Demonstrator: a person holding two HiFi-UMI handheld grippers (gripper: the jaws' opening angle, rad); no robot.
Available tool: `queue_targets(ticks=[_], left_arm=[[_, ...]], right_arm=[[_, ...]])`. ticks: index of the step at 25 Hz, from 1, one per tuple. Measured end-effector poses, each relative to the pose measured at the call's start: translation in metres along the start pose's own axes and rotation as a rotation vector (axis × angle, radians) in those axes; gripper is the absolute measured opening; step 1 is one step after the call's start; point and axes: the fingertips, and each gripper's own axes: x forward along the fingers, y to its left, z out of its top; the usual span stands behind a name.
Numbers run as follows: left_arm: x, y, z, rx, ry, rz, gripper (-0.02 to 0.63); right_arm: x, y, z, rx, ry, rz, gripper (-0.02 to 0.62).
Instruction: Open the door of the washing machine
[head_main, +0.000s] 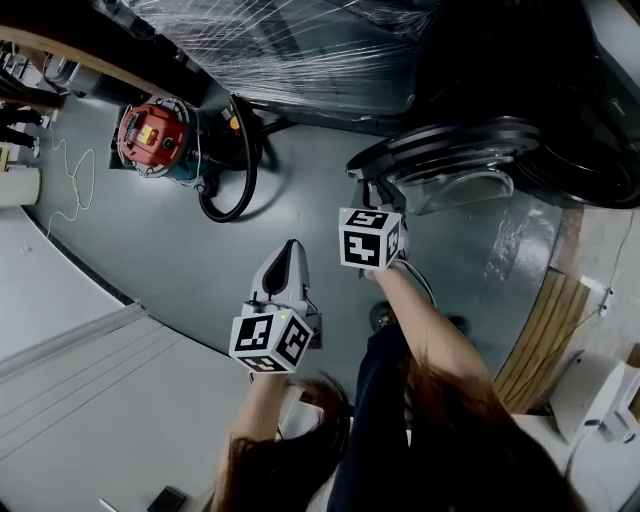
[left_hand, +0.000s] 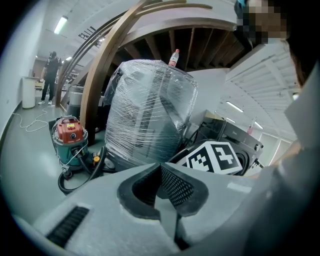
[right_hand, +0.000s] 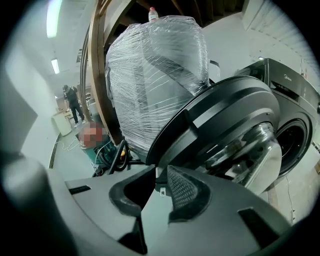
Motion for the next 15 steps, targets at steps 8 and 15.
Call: queue_targets(ticks=[8, 15], left_arm=[[-0.004, -0.029, -0.001, 0.011, -0.016, -0.004, 0.014], [-0.014, -0.073, -0.001, 0.037, -0.035, -0.027, 0.014]], right_arm=[[-0.031, -0.024, -0.002, -0.043, -0.037, 0.016, 0.058], [-0.073, -0.054, -0.014, -0.101, -0.063, 0.031, 0.048]])
